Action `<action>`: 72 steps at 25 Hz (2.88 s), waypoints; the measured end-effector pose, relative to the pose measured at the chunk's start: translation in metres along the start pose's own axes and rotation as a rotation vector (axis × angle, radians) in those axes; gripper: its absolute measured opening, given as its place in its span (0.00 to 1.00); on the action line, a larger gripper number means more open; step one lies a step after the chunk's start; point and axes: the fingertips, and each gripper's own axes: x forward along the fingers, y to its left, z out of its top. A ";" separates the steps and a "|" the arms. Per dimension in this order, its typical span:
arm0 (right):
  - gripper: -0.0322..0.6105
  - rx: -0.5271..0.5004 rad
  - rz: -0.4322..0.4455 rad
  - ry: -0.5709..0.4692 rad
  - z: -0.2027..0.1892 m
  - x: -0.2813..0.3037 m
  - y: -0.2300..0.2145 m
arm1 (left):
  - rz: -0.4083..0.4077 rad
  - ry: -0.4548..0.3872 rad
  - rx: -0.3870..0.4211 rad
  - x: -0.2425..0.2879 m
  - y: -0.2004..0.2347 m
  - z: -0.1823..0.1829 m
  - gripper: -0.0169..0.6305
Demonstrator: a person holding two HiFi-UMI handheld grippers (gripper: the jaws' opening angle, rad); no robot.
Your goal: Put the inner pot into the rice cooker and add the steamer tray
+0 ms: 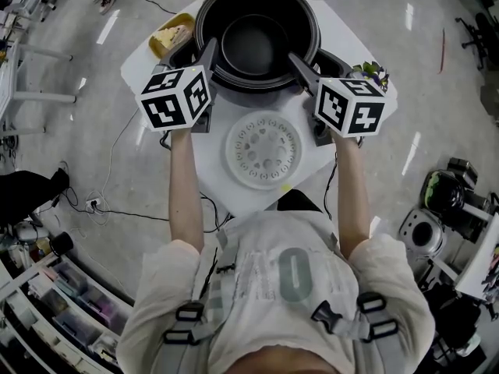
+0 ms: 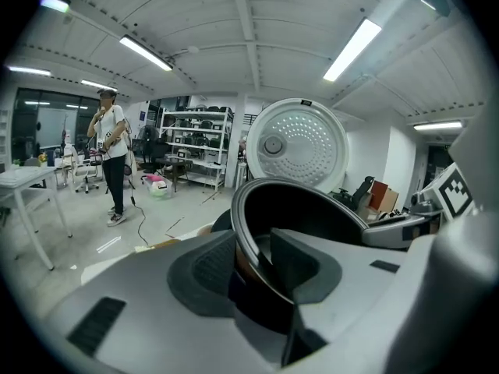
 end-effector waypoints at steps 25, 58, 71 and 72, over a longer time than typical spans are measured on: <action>0.41 -0.107 -0.178 0.054 -0.005 0.003 -0.007 | 0.010 -0.010 0.047 0.007 0.000 -0.015 0.25; 0.40 -0.182 -0.284 -0.078 0.008 -0.001 -0.011 | 0.144 -0.046 0.209 0.009 0.004 -0.010 0.27; 0.42 -0.322 -0.191 -0.241 0.036 -0.065 0.050 | 0.140 -0.228 0.198 -0.086 -0.011 0.021 0.27; 0.45 -0.329 -0.183 -0.242 0.031 -0.069 0.055 | 0.128 -0.229 0.194 -0.093 -0.014 0.017 0.27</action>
